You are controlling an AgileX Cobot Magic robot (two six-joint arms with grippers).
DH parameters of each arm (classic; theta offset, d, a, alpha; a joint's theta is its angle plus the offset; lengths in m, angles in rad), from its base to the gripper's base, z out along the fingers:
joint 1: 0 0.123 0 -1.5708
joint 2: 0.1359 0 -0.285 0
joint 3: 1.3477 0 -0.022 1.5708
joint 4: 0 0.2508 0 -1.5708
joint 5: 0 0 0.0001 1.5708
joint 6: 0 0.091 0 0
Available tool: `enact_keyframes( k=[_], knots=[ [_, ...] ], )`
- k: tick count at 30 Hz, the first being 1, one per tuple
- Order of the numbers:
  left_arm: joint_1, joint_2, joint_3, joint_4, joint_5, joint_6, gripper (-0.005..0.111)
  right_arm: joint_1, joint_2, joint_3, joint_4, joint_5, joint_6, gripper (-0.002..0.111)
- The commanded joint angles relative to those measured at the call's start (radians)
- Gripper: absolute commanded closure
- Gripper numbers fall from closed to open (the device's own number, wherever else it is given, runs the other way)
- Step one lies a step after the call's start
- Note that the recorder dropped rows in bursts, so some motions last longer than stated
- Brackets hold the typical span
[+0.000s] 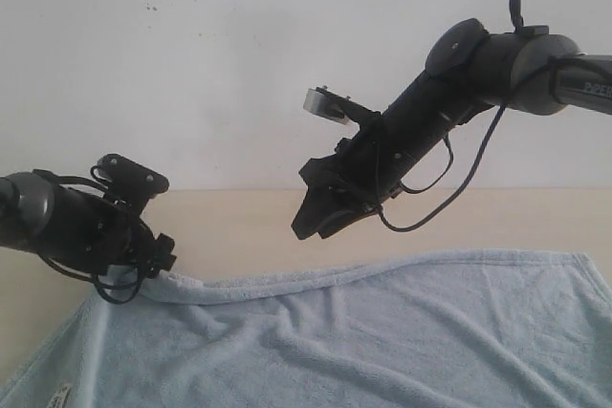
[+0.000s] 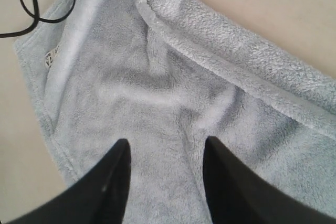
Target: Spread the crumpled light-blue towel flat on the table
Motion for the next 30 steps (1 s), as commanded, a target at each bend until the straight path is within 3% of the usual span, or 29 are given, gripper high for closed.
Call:
enact_keyframes(
  k=[1, 5, 11, 12, 15, 18, 20, 24, 30],
  knots=[
    [-0.003, -0.002, -0.009, -0.01, 0.131, 0.097, 0.002, -0.003, -0.008, -0.004, -0.021, 0.003, 0.026, 0.065],
    [-0.022, -0.062, -0.009, -0.075, 0.183, 0.237, 0.002, -0.003, -0.008, -0.004, -0.056, 0.003, 0.049, 0.072],
    [-0.093, -0.196, -0.009, -0.164, 0.102, 0.324, 0.004, -0.003, -0.008, -0.004, -0.056, 0.003, 0.073, 0.107],
    [-0.106, -0.216, -0.009, -0.164, 0.119, 0.333, 0.006, -0.003, -0.008, -0.004, -0.062, 0.003, 0.076, 0.108],
    [-0.15, -0.252, -0.009, -0.164, 0.238, 0.396, 0.028, -0.003, -0.01, -0.004, -0.138, 0.003, 0.127, 0.108],
    [-0.173, -0.268, -0.009, -0.252, 0.338, 0.546, 0.069, -0.003, -0.025, -0.004, -0.318, 0.003, 0.221, 0.108],
    [-0.173, -0.281, -0.009, -0.451, 0.351, 0.681, 0.1, -0.003, -0.045, 0.006, -0.494, 0.003, 0.308, 0.108],
    [-0.168, -0.307, 0.03, -0.844, 0.358, 0.925, 0.102, -0.005, -0.126, 0.104, -0.76, 0.003, 0.452, 0.108],
    [-0.168, -0.423, 0.232, -0.978, 0.325, 0.93, 0.103, -0.005, -0.284, 0.415, -0.886, 0.003, 0.481, 0.108]
  ],
)
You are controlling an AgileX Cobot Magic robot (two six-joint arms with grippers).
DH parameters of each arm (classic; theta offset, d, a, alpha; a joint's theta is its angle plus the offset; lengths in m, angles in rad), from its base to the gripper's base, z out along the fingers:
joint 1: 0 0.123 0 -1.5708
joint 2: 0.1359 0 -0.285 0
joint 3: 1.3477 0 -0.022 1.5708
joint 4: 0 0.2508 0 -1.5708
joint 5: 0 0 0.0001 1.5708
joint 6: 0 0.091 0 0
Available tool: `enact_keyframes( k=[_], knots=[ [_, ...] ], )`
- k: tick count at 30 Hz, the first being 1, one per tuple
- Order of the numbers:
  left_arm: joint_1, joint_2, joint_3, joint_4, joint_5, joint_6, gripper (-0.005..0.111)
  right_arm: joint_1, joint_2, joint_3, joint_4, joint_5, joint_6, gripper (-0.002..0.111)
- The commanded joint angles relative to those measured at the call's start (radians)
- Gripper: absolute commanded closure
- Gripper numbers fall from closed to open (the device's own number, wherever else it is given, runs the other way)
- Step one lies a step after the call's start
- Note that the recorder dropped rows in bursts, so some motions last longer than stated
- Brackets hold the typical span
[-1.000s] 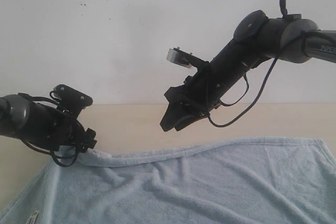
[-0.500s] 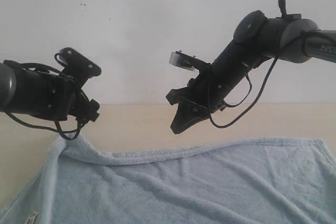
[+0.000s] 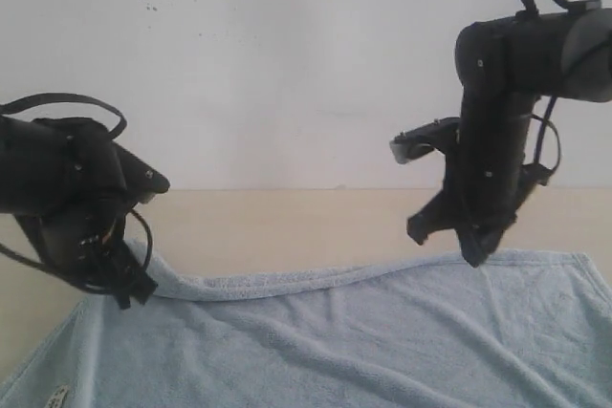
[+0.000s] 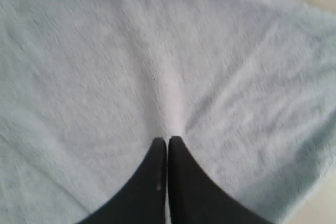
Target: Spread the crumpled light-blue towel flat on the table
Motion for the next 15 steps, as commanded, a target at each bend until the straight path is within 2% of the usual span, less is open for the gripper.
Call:
enact_keyframes(
  k=[1, 5, 10, 15],
  knots=[
    [-0.003, -0.103, 0.148, -0.085, 0.0, 0.021, 0.103, -0.004, -0.125, 0.243, -0.085, 0.005, 0.037, 0.108],
    [-0.003, -0.191, 0.31, -0.11, -0.022, 0.07, 0.103, -0.004, -0.231, 0.437, -0.078, -0.049, 0.071, 0.108],
    [-0.003, -0.247, 0.476, -0.121, -0.068, 0.151, 0.103, -0.004, -0.388, 0.722, -0.09, -0.361, 0.134, 0.108],
    [-0.003, -0.253, 0.536, -0.125, -0.19, 0.085, 0.103, -0.004, -0.545, 0.98, -0.278, -0.666, 0.362, 0.108]
  ],
)
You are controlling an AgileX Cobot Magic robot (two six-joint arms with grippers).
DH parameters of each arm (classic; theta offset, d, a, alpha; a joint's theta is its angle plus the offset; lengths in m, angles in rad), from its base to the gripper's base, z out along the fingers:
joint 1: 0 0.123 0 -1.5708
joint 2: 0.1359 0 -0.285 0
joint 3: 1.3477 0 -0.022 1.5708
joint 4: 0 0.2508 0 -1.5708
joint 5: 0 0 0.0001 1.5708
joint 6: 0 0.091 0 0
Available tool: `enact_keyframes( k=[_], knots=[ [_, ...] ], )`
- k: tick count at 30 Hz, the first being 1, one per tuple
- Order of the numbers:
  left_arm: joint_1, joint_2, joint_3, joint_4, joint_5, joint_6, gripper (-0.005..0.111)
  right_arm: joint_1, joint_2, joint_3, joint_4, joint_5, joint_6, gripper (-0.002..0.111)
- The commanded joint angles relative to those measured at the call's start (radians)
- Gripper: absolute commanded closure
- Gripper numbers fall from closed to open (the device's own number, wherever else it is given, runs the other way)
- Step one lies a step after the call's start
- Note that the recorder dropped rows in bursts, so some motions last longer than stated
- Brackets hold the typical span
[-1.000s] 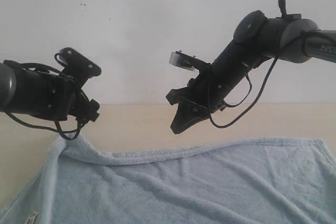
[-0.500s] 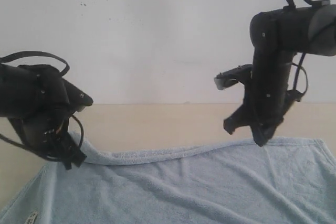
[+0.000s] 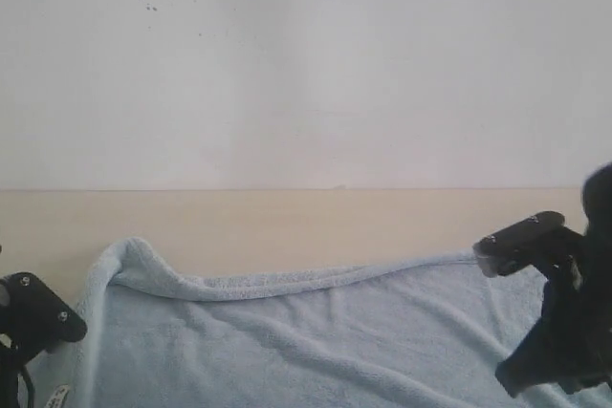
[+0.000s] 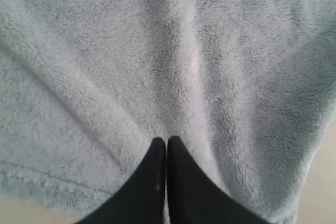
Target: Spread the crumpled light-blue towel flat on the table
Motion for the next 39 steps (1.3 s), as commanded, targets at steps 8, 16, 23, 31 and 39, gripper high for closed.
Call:
enact_keyframes(
  k=[8, 16, 23, 31, 39],
  knots=[
    [0.016, 0.015, 0.027, 0.051, -0.188, -0.037, 0.103, -0.004, -0.168, 0.276, -0.463, -0.304, 0.566, 0.108],
    [0.03, 0.113, 0.027, 0.107, -0.287, -0.037, 0.103, -0.004, -0.166, 0.276, -0.472, -0.387, 0.568, 0.108],
    [0.03, 0.119, 0.027, 0.101, -0.198, -0.043, 0.103, -0.004, -0.166, 0.276, -0.515, -0.389, 0.568, 0.108],
    [0.03, 0.119, 0.063, 0.006, -0.115, -0.041, 0.103, -0.004, -0.166, 0.276, -0.515, -0.389, 0.571, 0.108],
    [0.028, 0.121, 0.142, -0.015, -0.115, -0.041, 0.103, -0.004, -0.166, 0.276, -0.515, -0.389, 0.607, 0.108]
  ],
)
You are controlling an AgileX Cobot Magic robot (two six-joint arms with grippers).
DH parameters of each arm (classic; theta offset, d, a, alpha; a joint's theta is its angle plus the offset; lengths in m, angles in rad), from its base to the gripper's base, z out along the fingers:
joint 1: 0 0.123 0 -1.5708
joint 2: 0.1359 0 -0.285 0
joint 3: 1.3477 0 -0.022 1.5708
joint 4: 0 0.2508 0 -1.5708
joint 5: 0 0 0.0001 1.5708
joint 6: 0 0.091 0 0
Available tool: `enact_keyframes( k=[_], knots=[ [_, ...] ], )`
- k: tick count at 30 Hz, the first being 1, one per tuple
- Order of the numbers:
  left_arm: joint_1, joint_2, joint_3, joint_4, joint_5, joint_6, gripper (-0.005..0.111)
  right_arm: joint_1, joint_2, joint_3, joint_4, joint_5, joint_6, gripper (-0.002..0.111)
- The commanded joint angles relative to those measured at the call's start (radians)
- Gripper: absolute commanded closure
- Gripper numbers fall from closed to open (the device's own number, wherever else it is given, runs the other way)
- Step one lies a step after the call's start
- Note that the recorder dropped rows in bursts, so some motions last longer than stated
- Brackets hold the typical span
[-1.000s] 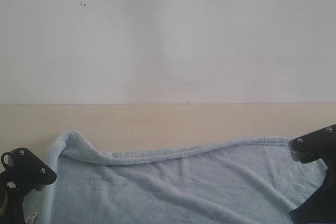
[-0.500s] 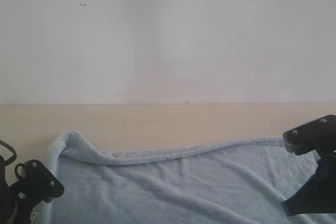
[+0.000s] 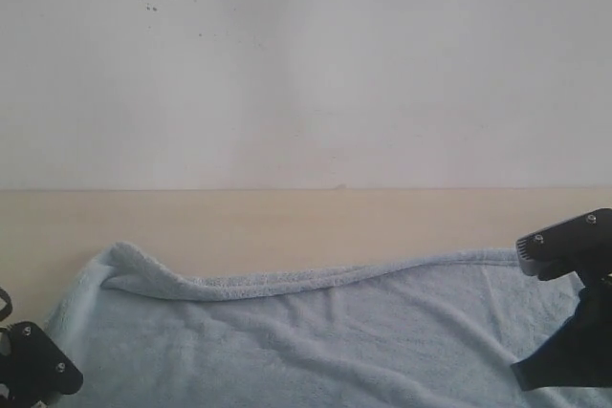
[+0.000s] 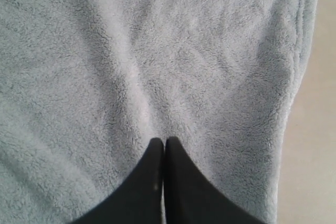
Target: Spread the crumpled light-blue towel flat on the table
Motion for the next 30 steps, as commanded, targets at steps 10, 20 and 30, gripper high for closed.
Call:
enact_keyframes(
  k=[10, 20, 30],
  knots=[
    [0.0, 0.016, 0.044, -0.246, 0.247, 0.138, 0.103, -0.004, -0.007, 0.006, -0.008, -0.008, 0.053, 0.108],
    [0.0, -0.194, 0.012, -0.253, -0.022, 0.139, 0.103, -0.004, -0.009, -0.041, -0.098, 0.025, 0.166, 0.108],
    [0.021, -0.219, 0.0, 0.161, -0.632, 0.139, 0.103, -0.143, 0.161, -0.191, 0.081, -0.128, 0.074, 0.108]
  ],
)
